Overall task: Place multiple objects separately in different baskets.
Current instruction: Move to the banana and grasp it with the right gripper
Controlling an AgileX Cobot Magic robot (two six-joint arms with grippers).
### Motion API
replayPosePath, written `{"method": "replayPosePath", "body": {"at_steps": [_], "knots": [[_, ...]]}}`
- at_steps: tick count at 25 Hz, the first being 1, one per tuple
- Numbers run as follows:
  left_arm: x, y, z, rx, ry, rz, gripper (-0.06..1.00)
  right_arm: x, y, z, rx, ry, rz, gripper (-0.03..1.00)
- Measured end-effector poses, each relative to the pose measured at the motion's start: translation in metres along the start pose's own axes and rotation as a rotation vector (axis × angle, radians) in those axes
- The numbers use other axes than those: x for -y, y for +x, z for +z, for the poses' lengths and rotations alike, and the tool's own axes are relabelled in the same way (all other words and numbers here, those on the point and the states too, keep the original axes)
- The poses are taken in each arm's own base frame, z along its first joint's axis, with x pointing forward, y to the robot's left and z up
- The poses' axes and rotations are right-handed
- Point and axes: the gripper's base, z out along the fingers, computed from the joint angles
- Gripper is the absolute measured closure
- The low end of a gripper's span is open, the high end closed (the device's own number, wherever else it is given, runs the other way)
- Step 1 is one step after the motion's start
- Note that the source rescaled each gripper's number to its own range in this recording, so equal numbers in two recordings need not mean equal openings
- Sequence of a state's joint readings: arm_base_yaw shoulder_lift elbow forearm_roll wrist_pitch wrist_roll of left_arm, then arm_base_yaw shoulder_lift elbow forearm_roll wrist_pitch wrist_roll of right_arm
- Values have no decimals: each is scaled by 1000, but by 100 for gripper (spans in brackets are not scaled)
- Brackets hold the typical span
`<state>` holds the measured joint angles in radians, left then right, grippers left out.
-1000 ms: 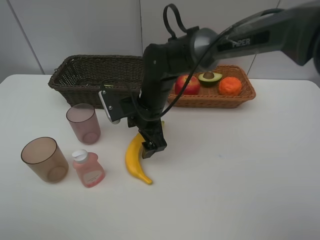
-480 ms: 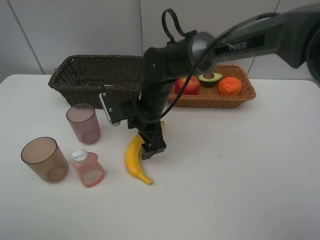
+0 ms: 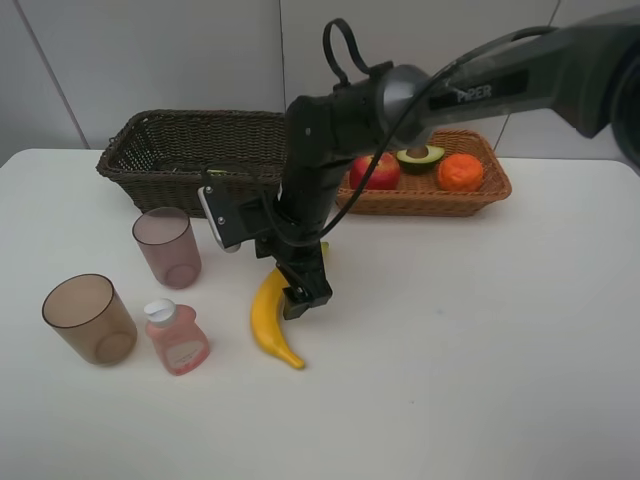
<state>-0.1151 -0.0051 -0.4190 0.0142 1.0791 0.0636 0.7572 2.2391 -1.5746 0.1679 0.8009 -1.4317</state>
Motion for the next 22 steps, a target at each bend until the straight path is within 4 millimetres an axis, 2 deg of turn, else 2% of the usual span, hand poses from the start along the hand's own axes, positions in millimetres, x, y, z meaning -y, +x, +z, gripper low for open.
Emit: {"method": "replayPosePath", "body": {"at_steps": [12,14,17,19,22], "knots": [[0,0,0,0,0,0,-5,-1,2,11,-5,-17,3,1],[0,0,0,0,0,0,-5,-2,2,12,-6,-19,3,4],[0,0,0,0,0,0,-5,-2,2,12,-6,-20,3,20],[0,0,0,0,0,0,-5,-2,2,12,-6,-20,3,38],[0,0,0,0,0,0,-5,-2,2,12,-7,-25,3,70]]}}
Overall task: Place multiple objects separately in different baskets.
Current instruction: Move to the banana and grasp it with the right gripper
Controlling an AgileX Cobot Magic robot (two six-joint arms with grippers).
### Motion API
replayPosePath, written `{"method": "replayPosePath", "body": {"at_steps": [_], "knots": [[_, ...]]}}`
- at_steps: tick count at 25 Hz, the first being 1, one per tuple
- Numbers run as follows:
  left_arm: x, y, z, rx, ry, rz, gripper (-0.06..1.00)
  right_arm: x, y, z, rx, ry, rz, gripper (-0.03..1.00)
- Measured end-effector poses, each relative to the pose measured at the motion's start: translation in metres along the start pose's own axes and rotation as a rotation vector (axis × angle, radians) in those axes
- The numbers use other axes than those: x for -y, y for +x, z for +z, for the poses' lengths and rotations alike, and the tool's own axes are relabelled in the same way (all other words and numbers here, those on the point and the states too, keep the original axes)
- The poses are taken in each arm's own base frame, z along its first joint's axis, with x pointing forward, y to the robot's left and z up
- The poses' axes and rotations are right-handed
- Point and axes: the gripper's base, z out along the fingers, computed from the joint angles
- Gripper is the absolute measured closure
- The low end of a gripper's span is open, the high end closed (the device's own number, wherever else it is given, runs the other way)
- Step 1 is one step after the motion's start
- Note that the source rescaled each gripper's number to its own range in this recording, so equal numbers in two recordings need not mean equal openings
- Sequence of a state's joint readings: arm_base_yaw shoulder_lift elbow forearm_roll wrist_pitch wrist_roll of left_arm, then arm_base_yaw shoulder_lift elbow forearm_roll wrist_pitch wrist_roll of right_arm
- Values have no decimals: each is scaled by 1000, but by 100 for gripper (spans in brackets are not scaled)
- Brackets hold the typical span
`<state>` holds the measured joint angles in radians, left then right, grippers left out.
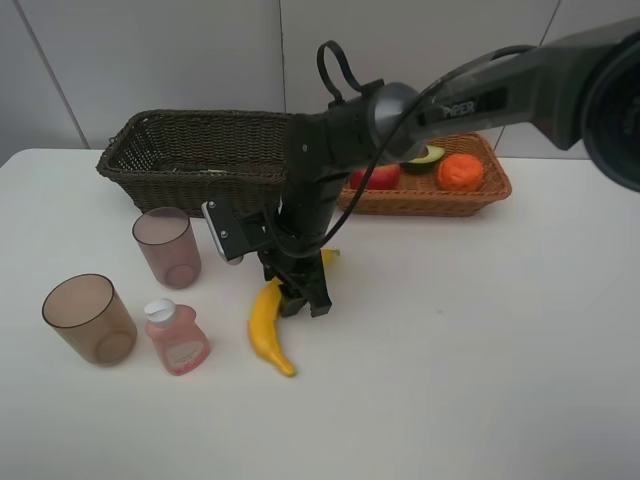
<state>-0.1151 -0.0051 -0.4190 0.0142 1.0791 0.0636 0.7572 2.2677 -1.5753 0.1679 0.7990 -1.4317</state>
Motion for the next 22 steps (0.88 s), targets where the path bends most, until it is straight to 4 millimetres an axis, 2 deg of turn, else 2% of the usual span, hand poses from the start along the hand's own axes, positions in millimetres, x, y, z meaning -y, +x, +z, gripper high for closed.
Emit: {"method": "replayPosePath", "body": {"at_steps": [2,3,15,22], "knots": [[0,0,0,0,0,0,-5,-1,0,0,-1,-8,0,90],[0,0,0,0,0,0,-5,-1,0,0,-2,-15,0,97],[0,0,0,0,0,0,-5,-3,4,-1,-48,-41,-37,96],[0,0,0,0,0,0,-5,-7,7,-5,-83,-112,-56,96]]}}
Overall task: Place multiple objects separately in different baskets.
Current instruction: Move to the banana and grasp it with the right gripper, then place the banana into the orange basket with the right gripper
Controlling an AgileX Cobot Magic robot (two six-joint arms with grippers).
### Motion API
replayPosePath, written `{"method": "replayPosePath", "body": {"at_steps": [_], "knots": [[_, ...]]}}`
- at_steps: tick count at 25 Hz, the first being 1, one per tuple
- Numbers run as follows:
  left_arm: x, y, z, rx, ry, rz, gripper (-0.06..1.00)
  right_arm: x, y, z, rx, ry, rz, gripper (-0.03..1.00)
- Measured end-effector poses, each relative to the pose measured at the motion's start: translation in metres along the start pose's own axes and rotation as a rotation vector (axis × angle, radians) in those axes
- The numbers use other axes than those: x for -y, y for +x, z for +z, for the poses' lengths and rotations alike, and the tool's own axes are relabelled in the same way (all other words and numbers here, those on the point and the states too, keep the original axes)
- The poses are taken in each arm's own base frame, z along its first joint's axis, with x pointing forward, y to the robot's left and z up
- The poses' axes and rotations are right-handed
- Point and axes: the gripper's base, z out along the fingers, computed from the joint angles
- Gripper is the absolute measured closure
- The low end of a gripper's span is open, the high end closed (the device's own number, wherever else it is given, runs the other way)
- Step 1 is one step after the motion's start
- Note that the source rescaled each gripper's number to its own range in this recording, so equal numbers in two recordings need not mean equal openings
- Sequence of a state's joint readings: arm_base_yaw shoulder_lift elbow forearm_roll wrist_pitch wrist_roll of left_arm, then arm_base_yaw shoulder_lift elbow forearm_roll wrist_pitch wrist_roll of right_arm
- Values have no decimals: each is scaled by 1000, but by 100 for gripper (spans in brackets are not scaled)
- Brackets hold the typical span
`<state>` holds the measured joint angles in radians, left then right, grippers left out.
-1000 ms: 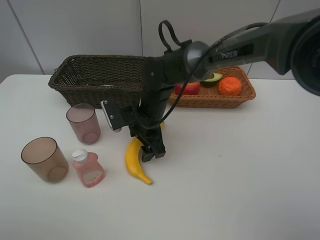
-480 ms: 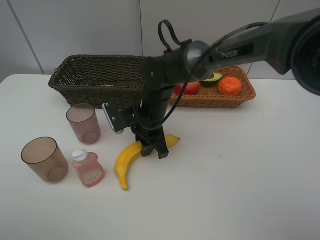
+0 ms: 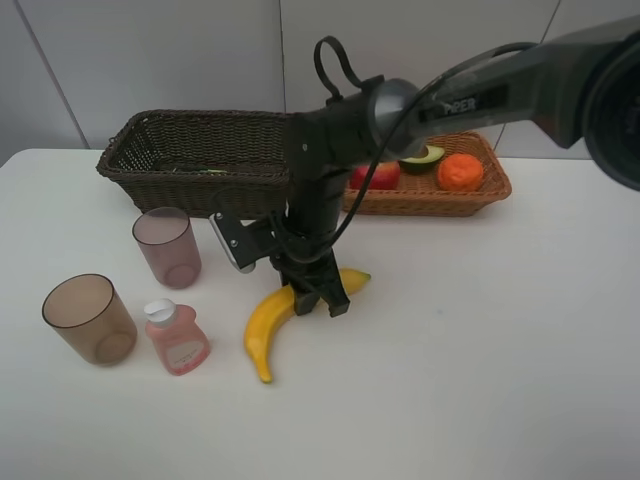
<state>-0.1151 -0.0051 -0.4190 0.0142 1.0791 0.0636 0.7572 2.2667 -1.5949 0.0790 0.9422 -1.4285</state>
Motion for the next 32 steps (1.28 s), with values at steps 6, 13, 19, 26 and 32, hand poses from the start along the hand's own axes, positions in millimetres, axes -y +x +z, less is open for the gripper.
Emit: {"method": "replayPosePath", "body": {"at_steps": [6,13,19,26,32], "knots": [[0,0,0,0,0,0,-5,0,1,-20,-40,-108,-21,96],[0,0,0,0,0,0,-5,17,3,-49,-30,-51,20,96],[0,0,0,0,0,0,-5,22,29,-81,-20,24,98,96],[0,0,0,0,0,0,-5,21,82,-119,-27,108,213,96],[0,0,0,0,0,0,-5,15,134,-132,-35,138,356,96]]}}
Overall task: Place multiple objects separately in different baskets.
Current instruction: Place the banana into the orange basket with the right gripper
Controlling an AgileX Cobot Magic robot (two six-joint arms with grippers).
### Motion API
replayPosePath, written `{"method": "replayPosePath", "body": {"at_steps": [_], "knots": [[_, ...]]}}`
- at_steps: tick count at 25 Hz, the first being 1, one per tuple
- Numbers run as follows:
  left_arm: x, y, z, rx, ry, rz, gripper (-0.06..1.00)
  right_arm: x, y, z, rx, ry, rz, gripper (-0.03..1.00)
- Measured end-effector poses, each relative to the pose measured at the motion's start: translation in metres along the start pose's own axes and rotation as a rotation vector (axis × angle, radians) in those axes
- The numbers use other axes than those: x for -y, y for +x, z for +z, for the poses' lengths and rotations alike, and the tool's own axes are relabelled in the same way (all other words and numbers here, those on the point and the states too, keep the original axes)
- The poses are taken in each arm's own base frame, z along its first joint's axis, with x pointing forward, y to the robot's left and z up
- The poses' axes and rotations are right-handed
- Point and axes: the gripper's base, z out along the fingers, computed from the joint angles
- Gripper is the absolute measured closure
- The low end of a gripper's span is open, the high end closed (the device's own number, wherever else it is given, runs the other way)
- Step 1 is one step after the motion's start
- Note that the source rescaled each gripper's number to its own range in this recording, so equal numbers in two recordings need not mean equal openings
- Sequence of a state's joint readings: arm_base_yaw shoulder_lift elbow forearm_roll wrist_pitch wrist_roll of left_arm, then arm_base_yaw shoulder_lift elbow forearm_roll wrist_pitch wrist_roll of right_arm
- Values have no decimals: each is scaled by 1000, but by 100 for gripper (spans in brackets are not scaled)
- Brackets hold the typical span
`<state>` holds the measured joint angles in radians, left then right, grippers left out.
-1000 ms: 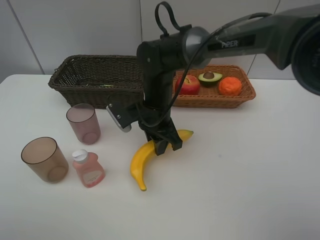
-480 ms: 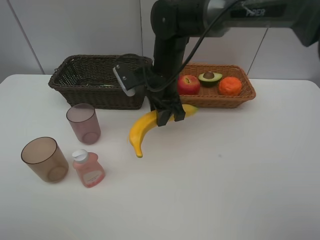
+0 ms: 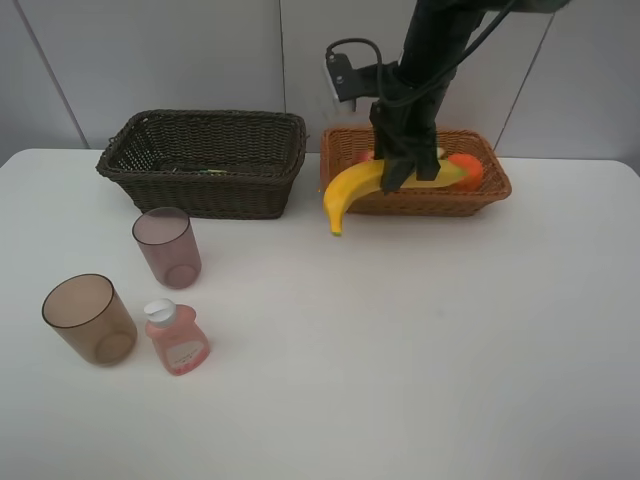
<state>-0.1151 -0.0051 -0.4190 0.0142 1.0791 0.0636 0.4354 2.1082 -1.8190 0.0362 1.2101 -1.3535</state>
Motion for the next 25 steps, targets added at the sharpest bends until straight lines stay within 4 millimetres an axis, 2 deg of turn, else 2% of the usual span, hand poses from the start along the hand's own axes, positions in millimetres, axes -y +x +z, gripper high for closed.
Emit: {"method": "replayPosePath", "body": {"at_steps": [6,12,18,25], "knots": [[0,0,0,0,0,0,-5,12,49,-7,-10,27,119,96],[0,0,0,0,0,0,-5,28,85,-26,2,139,203,96],[0,0,0,0,0,0,-5,44,103,-25,15,290,244,96],[0,0,0,0,0,0,-5,62,109,-4,25,411,252,96]]}}
